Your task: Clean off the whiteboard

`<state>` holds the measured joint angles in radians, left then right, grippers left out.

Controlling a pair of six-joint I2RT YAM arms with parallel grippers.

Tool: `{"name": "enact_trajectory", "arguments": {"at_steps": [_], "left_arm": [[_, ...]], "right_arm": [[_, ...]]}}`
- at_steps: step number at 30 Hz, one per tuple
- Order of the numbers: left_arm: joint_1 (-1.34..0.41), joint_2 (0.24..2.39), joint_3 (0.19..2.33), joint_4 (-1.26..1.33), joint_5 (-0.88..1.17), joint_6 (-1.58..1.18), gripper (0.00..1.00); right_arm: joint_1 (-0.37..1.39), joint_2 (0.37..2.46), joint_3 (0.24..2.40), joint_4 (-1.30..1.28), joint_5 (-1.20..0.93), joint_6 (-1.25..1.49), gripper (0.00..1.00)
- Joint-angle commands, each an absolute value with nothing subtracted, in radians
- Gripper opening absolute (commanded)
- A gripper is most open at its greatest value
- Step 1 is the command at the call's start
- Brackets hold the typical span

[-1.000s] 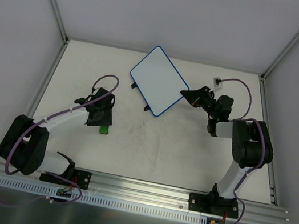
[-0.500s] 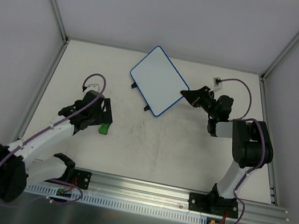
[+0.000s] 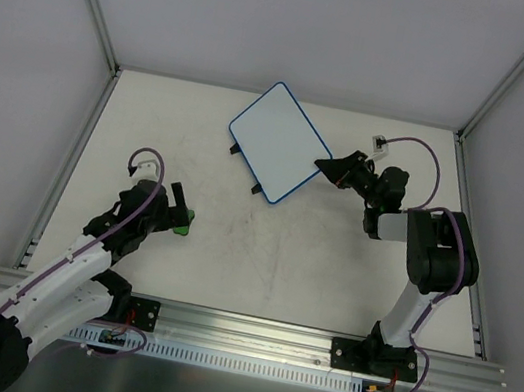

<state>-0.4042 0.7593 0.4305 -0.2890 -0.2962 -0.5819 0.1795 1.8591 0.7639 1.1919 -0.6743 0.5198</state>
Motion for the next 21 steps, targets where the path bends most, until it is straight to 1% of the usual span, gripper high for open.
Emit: {"name": "enact_trajectory", "arguments": {"at_steps": [1,3,5,9,11,12,13,15,16,17,21], "left_arm": [[-0.400,0.753,0.414,-0.226,-0.295,-0.603,0.99],[-0.400,0.747,0.408,-0.221,-0.299,-0.603,0.99],[-0.399,0.744,0.407,-0.218,-0.298,-0.601,0.99],[-0.400,0.733,0.403,-0.216,-0.296,-0.598,0.99],[-0.400,0.730,0.400,-0.215,-0.296,-0.598,0.99],[-0.400,0.729,0.400,-0.213,-0.296,-0.597,0.99],[-0.400,0.727,0.400,-0.215,-0.293,-0.595,0.99],[-0.400,0.723,0.397,-0.210,-0.293,-0.592,0.99],[-0.400,0.718,0.397,-0.210,-0.291,-0.591,0.99],[-0.400,0.715,0.396,-0.209,-0.291,-0.589,0.99],[-0.400,0.689,0.391,-0.204,-0.290,-0.575,0.99]], "right_arm": [[0.187,1.832,0.773,1.243,-0.703,0.495,0.25],[0.184,1.832,0.772,1.243,-0.703,0.495,0.25],[0.183,1.833,0.772,1.243,-0.701,0.495,0.30],[0.184,1.832,0.770,1.243,-0.700,0.494,0.33],[0.183,1.832,0.769,1.244,-0.700,0.494,0.40],[0.183,1.829,0.769,1.244,-0.696,0.494,0.46],[0.183,1.829,0.765,1.246,-0.695,0.491,0.60],[0.179,1.822,0.755,1.247,-0.683,0.483,0.71],[0.178,1.821,0.752,1.246,-0.678,0.483,0.95],[0.178,1.818,0.750,1.246,-0.672,0.485,0.99],[0.175,1.799,0.726,1.247,-0.657,0.482,0.99]]}}
